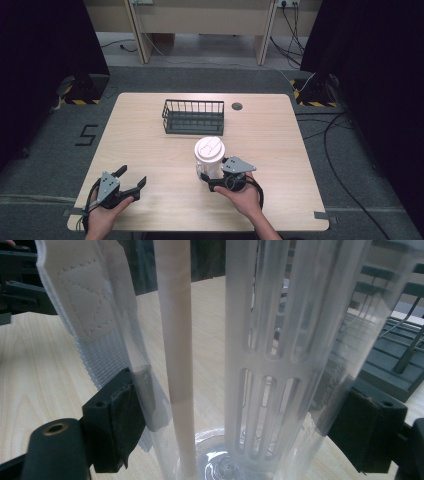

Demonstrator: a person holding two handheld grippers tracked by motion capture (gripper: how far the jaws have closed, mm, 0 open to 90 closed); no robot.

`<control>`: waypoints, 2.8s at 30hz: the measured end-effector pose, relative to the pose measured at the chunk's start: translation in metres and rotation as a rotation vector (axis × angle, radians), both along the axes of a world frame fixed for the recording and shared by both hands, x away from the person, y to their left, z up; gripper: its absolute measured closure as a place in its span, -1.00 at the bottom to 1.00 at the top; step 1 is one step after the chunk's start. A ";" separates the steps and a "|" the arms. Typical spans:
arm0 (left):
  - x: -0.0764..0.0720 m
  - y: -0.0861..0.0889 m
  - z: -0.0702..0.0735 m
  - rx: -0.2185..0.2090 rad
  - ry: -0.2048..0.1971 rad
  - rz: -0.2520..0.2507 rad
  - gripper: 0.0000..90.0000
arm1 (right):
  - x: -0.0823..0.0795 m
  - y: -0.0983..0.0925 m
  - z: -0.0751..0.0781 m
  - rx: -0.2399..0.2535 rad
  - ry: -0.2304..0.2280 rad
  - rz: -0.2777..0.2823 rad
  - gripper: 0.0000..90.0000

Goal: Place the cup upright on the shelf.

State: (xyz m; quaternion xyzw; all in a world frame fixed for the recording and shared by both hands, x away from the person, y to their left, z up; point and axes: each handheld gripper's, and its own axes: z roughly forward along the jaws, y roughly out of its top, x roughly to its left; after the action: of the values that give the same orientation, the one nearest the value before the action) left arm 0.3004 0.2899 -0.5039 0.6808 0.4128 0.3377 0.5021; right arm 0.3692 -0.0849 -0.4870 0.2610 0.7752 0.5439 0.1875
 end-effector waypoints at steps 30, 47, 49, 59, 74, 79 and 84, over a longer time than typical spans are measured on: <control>0.000 -0.002 0.001 -0.010 0.000 -0.005 -0.59 | 0.033 0.005 0.019 -0.014 -0.008 -0.066 -0.58; 0.000 -0.002 0.001 -0.017 0.000 -0.009 -0.58 | 0.057 0.008 0.032 -0.011 -0.018 -0.104 -0.58; 0.000 -0.003 0.001 -0.016 0.000 -0.010 -0.58 | 0.059 0.009 0.033 -0.005 -0.016 -0.111 -0.58; 0.000 -0.003 0.001 -0.018 0.002 -0.012 -0.58 | 0.069 0.010 0.041 0.006 -0.022 -0.137 -0.58; 0.000 -0.003 0.001 -0.023 0.000 -0.010 -0.58 | 0.084 0.014 0.051 0.003 -0.015 -0.157 -0.58; 0.000 -0.003 0.001 -0.024 0.001 -0.008 -0.58 | 0.089 0.015 0.056 0.005 -0.020 -0.165 -0.58; 0.000 -0.003 0.001 -0.026 0.003 -0.008 -0.58 | 0.095 0.016 0.060 0.005 -0.021 -0.172 -0.58</control>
State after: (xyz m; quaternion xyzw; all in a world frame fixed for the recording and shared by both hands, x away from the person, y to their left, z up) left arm 0.3000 0.2867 -0.5026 0.6766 0.4151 0.3291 0.5114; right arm 0.4638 -0.0688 -0.4271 0.3215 0.7465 0.5304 0.2409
